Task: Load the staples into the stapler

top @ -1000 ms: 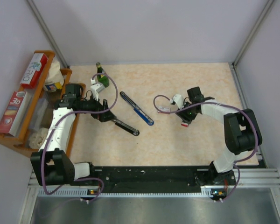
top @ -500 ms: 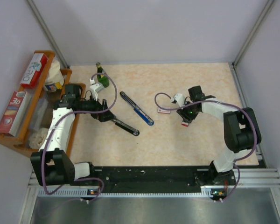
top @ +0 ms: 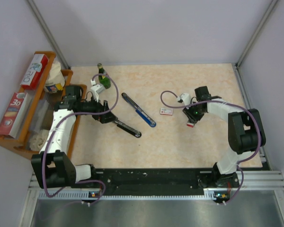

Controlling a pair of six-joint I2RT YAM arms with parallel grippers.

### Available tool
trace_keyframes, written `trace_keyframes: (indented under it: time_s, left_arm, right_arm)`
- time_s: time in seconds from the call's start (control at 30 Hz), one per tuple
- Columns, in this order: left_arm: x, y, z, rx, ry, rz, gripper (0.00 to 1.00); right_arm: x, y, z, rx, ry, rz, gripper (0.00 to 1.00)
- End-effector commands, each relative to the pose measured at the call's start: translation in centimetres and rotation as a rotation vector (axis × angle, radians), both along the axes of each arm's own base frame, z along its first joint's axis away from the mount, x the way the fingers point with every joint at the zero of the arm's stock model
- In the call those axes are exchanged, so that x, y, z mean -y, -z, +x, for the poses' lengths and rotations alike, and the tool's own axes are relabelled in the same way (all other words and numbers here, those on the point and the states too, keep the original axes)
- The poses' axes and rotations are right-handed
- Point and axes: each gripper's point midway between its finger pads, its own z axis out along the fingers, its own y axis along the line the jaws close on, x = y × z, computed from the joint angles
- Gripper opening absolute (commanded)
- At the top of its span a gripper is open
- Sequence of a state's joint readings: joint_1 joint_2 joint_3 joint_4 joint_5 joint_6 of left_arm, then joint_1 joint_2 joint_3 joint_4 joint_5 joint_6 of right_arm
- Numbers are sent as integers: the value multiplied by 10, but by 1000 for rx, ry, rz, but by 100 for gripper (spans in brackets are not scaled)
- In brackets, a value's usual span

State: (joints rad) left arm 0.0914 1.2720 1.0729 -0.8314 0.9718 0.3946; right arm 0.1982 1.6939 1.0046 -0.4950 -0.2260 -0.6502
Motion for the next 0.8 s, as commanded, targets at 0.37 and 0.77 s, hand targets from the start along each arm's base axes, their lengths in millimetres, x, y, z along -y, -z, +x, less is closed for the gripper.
trace_keyframes:
  time_s: [0.37,0.77]
  left_arm:
    - [1,-4,1,30,15,-30,99]
    - [1,-3,1,26,14,-35,99]
  right_arm:
    - [13,-14,20,79,61,-31,32]
    - [17,-30,29,137,101,-5,33]
